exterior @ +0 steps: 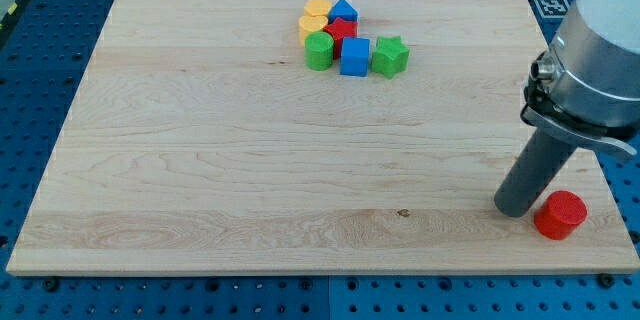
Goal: Point your arm diagonally above green star
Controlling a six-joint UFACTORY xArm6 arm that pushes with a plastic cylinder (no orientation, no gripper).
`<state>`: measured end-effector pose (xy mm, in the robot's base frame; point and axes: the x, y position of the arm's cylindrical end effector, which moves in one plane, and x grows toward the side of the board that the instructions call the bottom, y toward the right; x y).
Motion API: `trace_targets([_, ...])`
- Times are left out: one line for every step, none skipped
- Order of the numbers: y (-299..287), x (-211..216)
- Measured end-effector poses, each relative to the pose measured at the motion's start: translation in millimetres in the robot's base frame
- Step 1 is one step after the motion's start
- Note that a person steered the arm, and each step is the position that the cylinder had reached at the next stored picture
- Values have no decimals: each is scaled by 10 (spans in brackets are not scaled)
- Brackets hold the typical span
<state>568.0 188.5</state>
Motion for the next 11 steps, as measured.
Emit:
trace_targets([68, 15])
trace_targets([234, 15])
trace_targets([261, 34])
trace_targets([18, -225])
trace_targets([-40, -650])
trace_targets([-118, -1093])
trace_targets([-122, -1606])
trace_targets([-187, -2103])
trace_targets([-426, -2573])
trace_targets([-830, -2856])
trace_targets([-1177, -2858])
